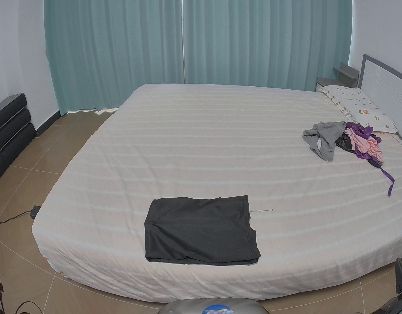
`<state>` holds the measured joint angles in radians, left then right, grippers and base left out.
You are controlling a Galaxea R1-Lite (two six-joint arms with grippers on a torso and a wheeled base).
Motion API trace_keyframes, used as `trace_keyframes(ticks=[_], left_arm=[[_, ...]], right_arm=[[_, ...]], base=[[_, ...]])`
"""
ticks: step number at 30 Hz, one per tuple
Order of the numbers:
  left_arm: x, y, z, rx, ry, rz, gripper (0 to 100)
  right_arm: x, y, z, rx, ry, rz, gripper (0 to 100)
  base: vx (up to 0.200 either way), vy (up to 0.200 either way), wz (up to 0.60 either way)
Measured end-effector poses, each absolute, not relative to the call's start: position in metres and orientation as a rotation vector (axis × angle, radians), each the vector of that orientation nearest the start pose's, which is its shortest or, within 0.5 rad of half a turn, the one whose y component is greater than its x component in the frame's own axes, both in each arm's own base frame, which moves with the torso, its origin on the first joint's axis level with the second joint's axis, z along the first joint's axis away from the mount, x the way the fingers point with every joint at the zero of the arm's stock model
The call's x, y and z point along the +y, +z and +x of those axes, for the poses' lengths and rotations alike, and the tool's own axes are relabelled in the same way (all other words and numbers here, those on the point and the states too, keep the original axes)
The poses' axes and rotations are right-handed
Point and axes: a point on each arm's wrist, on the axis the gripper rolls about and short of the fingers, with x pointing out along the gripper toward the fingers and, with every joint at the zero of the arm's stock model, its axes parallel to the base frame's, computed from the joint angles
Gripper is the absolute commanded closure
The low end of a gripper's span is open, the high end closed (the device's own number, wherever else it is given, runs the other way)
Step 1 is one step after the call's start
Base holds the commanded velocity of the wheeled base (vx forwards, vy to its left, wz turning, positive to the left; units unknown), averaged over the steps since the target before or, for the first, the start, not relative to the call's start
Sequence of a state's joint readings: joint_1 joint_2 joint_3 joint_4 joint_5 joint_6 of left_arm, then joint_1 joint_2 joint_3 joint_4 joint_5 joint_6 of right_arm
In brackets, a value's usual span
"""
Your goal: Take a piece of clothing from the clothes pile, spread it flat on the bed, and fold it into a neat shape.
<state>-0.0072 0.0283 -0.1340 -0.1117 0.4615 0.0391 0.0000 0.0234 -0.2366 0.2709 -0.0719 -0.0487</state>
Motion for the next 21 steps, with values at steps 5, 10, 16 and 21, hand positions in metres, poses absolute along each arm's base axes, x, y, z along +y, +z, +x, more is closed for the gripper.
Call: trace_keyframes(ticks=[5, 10, 16, 21], left_arm=[[0.008, 0.122, -0.035, -0.27, 0.366, -0.012, 0], [0.006, 0.115, -0.031, -0.282, 0.265, -0.008, 0], [0.003, 0.097, -0.025, -0.159, 0.135, -0.026, 0], [0.001, 0.087, -0.024, -0.068, 0.058, -0.059, 0]], right_arm=[[-0.001, 0.118, -0.036, -0.153, -0.079, -0.088, 0], [-0.001, 0.114, -0.031, -0.232, -0.076, -0.106, 0], [-0.001, 0.096, -0.025, -0.136, -0.051, -0.117, 0], [0.0, 0.09, -0.024, -0.091, -0.016, -0.066, 0]], base=[[0.0, 0.0, 0.0], [0.0, 0.0, 0.0], [0.0, 0.0, 0.0], [0.0, 0.0, 0.0]])
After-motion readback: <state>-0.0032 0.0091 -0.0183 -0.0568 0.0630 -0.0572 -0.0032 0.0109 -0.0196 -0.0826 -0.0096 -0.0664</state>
